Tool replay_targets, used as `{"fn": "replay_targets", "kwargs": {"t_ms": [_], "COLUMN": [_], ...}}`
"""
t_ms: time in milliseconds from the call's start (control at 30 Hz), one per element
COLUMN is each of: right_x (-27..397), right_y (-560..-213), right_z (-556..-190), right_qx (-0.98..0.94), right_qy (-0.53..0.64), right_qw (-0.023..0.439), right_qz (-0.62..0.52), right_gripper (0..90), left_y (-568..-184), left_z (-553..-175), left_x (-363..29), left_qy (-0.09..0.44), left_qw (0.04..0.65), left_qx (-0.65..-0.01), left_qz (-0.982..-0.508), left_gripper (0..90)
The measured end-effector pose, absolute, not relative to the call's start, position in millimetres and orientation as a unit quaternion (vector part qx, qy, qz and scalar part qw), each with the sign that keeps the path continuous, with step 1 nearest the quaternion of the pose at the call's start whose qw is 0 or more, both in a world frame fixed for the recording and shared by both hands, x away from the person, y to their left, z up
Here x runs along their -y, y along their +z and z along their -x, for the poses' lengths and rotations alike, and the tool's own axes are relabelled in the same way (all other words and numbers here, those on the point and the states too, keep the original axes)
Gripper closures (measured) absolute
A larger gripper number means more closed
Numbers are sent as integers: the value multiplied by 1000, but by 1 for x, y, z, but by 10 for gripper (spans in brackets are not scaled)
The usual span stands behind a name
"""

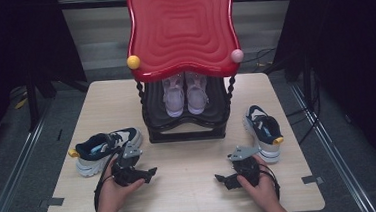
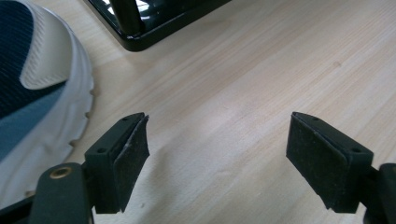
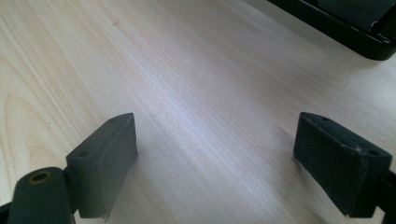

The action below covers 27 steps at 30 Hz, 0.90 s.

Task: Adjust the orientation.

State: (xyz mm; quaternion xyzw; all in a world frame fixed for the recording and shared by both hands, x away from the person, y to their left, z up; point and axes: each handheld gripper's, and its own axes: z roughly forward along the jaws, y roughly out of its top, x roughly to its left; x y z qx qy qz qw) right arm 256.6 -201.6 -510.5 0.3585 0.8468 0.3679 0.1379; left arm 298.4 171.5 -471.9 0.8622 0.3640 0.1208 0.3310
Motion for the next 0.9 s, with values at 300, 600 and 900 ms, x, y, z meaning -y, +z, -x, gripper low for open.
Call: {"fn": "replay_targets", "kwargs": {"t_ms": [300,600,900], "right_x": [202,202,202], "right_y": [-511,-511,-510], "right_z": [-257,-257,-257], "right_qx": [-846,-846,-846], "right_qy": [370,369,368], "right_qw": [138,137,136], "right_qz": [-358,-359,-360], "right_gripper": [128,128,129], "left_y": [-449,-430,-408], "left_z": [-309,-316,-323], "left_x": [-183,-197,-220], "left_qy": [126,138,184], "left_qw": [320,322,328], "left_qx": [-366,-371,-388], "left_qz": [-865,-860,-842], "left_gripper": [208,208,197]}}
